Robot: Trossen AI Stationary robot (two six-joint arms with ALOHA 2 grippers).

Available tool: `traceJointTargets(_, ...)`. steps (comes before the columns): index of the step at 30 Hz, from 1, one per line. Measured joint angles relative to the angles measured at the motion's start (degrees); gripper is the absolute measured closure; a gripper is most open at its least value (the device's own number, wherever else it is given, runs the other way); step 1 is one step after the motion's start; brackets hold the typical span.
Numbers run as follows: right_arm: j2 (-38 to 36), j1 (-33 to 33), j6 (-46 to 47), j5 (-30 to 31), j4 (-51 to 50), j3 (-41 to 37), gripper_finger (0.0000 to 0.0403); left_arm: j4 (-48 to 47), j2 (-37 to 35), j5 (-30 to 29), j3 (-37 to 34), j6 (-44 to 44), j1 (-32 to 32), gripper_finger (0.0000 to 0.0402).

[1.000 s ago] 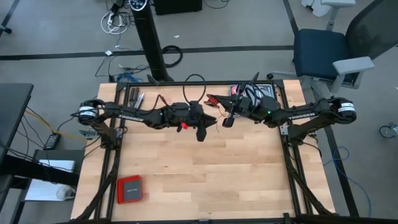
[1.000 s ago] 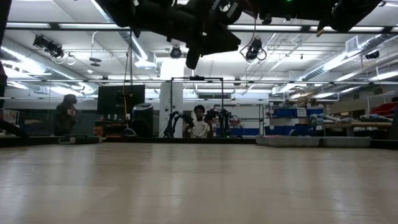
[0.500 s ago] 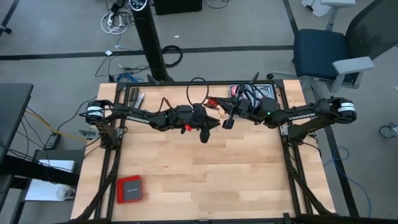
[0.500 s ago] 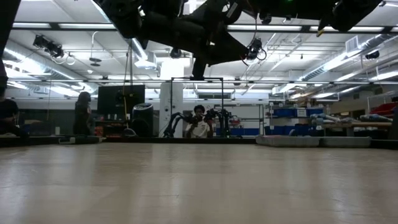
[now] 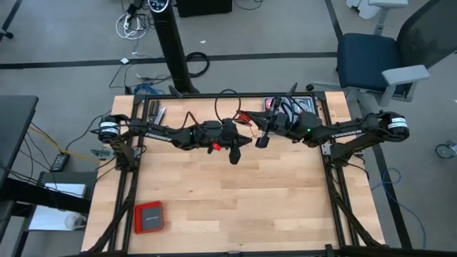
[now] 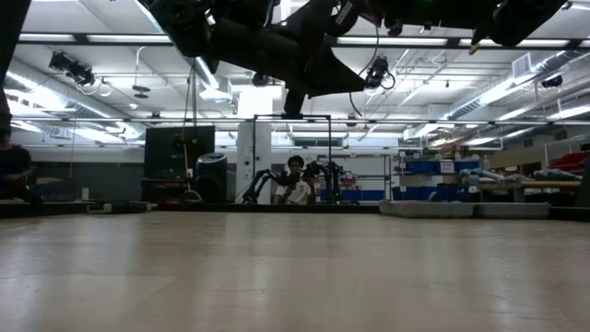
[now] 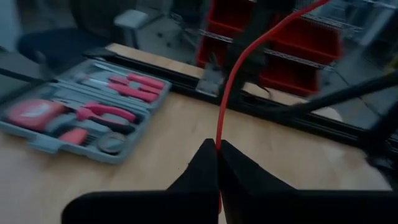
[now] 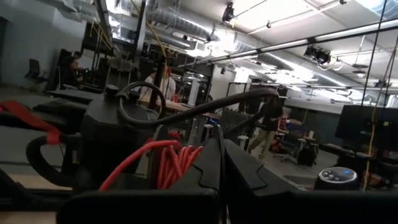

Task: Coil cords
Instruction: Coil the red cable wire onto the black spool

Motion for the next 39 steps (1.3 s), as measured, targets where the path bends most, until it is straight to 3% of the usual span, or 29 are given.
traceJointTargets(7, 0.04, 0.04, 3.56, 0.00, 1.06, 0.00, 0.0400, 4.01, 0.00, -9.07, 0.14, 4.20, 1.30, 0.0401)
traceJointTargets(12, 0.04, 0.37, 5.19, 0.51, 1.43, 0.00, 0.0400, 8.00, -0.02, -10.41, 0.14, 7.42, 2.57, 0.0401)
traceJointTargets(23, 0.15, 3.14, 5.99, 0.36, 0.68, 0.04, 0.0401, 7.41, -0.02, -14.87, 0.14, 10.48, 4.65, 0.0401)
traceJointTargets(31, -2.39, 4.13, 1.52, 3.13, -1.99, 0.04, 0.0401, -3.39, -0.09, -14.47, 0.18, 11.78, 4.15, 0.0401)
traceJointTargets(39, -9.11, 4.11, 1.06, 4.09, -23.61, 0.04, 0.0401, -17.94, -3.79, -12.84, 0.18, 11.60, 2.77, 0.0401)
